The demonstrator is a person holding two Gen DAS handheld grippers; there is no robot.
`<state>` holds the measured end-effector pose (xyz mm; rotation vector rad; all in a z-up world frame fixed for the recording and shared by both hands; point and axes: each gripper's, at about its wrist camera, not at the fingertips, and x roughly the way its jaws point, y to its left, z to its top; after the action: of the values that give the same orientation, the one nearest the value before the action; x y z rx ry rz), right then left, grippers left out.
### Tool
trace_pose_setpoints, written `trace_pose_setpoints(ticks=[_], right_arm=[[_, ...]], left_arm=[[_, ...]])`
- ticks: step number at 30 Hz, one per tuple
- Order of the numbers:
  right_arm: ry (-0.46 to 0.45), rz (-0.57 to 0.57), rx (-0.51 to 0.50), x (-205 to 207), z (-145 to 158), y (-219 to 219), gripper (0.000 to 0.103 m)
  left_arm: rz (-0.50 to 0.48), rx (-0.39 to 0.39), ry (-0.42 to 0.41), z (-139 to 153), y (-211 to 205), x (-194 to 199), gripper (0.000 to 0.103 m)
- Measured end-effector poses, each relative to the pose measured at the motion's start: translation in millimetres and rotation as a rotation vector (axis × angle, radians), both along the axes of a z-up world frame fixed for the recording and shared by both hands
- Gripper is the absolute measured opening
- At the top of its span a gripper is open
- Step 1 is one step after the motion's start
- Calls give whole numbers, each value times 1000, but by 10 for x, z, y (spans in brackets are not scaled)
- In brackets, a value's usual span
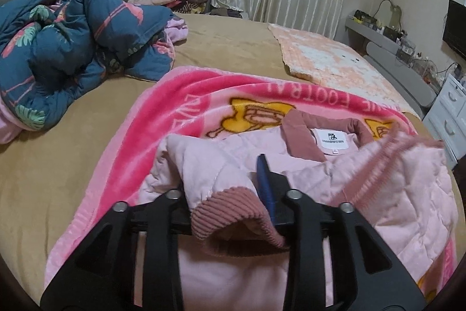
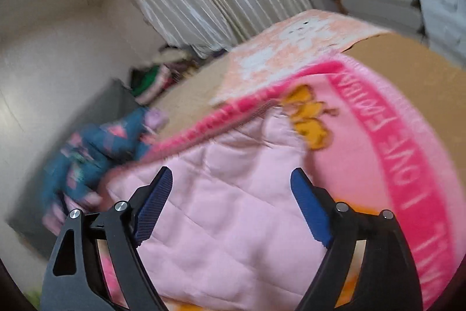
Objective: Fold large clothes
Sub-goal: 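Lay the hem over the folded top and open both grippers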
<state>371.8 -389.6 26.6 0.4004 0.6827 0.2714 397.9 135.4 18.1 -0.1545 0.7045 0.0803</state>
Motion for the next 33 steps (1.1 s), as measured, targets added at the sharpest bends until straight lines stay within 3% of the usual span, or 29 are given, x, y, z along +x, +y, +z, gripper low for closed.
trace_pose_setpoints(ticks=[2,4,7,12,17,25,30,32,33], right_arm=[[35,2,-87,-24,-132,55,85],[63,12,-158,-60,-281,126,88],[94,25,-216,-100,-481,200,88],[86,32,-249,-235,-599,280,89],[47,22,-280,-343,-607,290,89],[23,19,-280,-516,-647,251,89],[20,24,-301,-544,-687,275,89],[23,27,-313,-535,-717,300,84],[20,40,-311,-530,-728,319,74]], left_arm=[[-9,-15,-4,-5,-24,4,42],[-31,-49,-30,51,-52,-43,72],[-38,-25,-81,199,-117,-179,94],[-59,30,-165,389,-79,-544,94],[-14,79,-95,89,184,-755,94],[-70,-96,22,-550,512,-928,94],[-111,-60,46,-659,421,-891,94],[-108,-57,54,-691,392,-868,94],[-110,-66,53,-700,388,-865,91]])
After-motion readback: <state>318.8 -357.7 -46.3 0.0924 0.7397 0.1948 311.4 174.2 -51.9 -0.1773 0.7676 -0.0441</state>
